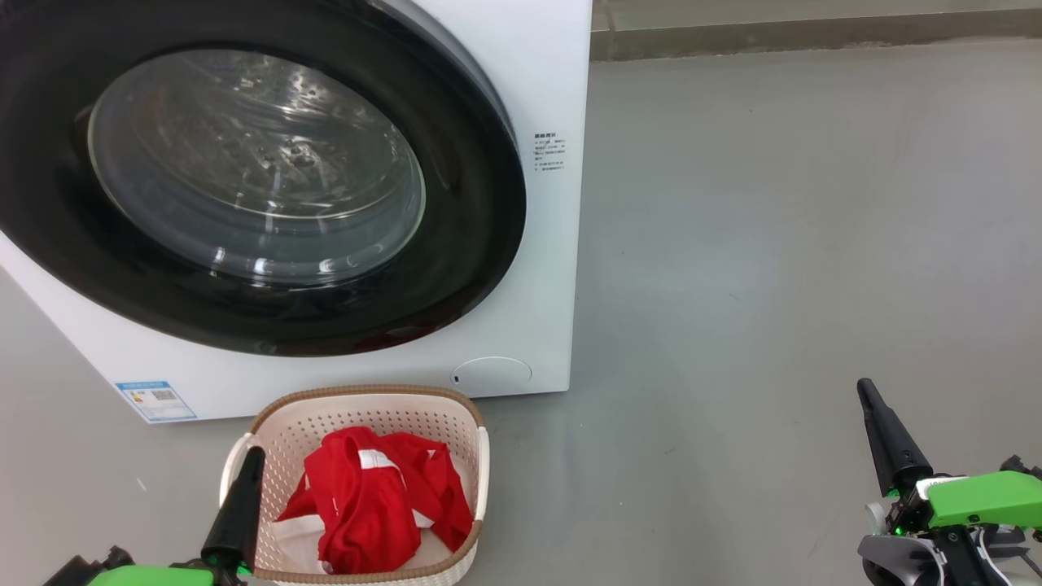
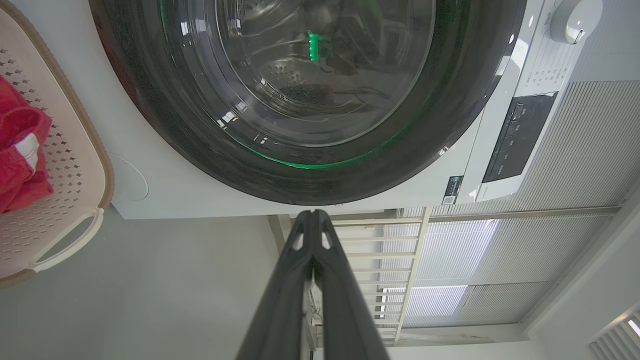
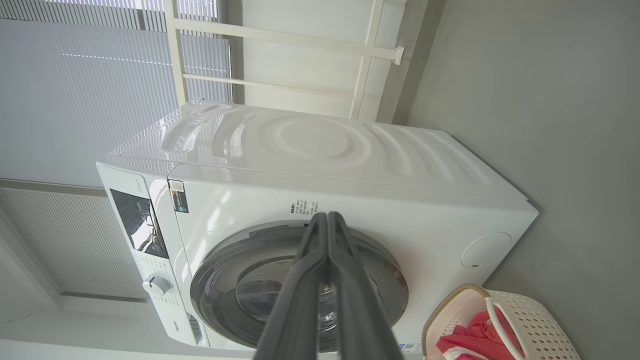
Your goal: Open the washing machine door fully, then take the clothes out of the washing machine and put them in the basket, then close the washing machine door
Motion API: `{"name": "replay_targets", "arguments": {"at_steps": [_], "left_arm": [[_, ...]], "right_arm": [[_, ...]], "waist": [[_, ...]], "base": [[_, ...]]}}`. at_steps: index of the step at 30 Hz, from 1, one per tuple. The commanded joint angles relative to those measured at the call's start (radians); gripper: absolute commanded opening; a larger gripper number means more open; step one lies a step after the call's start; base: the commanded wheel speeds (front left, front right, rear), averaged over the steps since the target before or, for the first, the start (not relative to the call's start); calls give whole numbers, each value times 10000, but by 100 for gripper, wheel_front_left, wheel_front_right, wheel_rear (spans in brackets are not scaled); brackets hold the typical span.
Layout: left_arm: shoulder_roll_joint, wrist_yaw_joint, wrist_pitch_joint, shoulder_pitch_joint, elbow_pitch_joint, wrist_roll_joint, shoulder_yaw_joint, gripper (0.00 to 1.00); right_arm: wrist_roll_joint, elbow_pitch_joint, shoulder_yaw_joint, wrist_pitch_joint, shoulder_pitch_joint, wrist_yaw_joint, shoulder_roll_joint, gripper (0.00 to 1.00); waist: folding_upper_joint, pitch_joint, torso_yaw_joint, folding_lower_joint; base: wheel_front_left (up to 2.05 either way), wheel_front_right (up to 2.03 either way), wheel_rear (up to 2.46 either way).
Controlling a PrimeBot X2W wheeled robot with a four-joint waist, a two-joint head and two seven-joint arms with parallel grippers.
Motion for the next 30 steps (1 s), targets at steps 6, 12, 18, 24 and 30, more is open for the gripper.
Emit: {"name": "replay_targets", "arguments": {"at_steps": [6, 12, 18, 24, 30], "left_arm": [[83, -69, 59, -394, -206, -70, 287, 0], [83, -69, 59, -394, -206, -71, 287, 0], [83, -69, 59, -394, -206, -71, 287, 0], [83, -69, 59, -394, -206, -71, 287, 0], [83, -69, 59, -394, -206, -71, 287, 0]], "right_arm": [[-5, -298, 140, 59, -419, 4, -49, 0], [-6, -298, 139, 60, -419, 4, -48, 0], [-7, -298, 138, 61, -419, 4, -48, 0], [-7, -297, 137, 62, -419, 4, -47, 0], [-8, -297, 136, 62, -419, 4, -46, 0]], "waist": [[0, 0, 0, 0], [0, 0, 0, 0], [0, 0, 0, 0], [0, 0, 0, 0], [0, 0, 0, 0]], "base": [[0, 0, 0], [0, 0, 0], [0, 0, 0], [0, 0, 0], [0, 0, 0]]}}
